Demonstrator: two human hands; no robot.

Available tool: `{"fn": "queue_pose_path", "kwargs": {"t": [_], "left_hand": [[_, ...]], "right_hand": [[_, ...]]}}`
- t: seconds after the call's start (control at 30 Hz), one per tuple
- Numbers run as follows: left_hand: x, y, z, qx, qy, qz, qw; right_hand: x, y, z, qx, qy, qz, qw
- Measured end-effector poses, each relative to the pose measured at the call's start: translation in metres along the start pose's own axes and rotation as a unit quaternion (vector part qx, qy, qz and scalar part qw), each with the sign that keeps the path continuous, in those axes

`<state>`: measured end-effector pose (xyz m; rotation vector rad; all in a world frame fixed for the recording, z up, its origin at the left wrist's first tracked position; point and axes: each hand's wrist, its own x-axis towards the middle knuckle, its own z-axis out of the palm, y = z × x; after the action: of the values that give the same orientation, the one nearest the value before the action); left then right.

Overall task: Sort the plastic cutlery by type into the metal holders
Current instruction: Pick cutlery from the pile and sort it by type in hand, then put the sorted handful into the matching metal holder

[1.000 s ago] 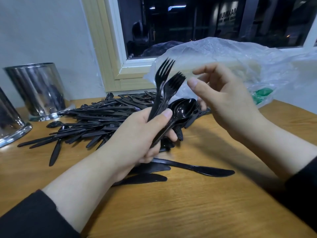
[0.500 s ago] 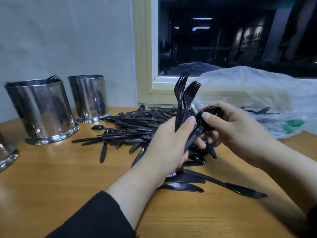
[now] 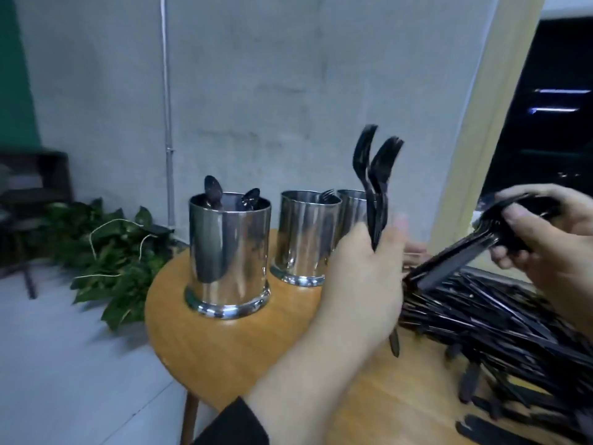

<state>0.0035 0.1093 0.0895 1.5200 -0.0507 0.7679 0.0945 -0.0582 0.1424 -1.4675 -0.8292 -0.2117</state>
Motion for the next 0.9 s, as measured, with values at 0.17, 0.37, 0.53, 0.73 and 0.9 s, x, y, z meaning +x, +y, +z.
{"fn": "queue_pose_path", "kwargs": {"t": [0.17, 0.37, 0.53, 0.73, 0.9], "left_hand": [[0.016, 0.005, -0.08, 0.022, 0.151, -0.012, 0.988], [0.013, -0.007, -0.128, -0.01, 0.196, -0.044, 0.98], [0.02, -0.017, -0.14, -0.059, 0.197, -0.101, 0.973], [0.036, -0.024, -0.131, -0.043, 0.17, -0.102, 0.979], [0.05, -0.028, -0.134, -0.035, 0.132, -0.098, 0.986]], "right_hand": [[0.044, -0.006, 0.058, -0.064, 0.006, -0.066, 0.996], [0.098, -0.017, 0.167, -0.14, -0.039, -0.097, 0.985], [0.142, -0.001, 0.236, -0.253, -0.109, -0.107, 0.955], [0.15, 0.033, 0.273, -0.315, -0.252, -0.081, 0.912], [0.155, 0.036, 0.248, -0.3, -0.185, -0.083, 0.932]]}}
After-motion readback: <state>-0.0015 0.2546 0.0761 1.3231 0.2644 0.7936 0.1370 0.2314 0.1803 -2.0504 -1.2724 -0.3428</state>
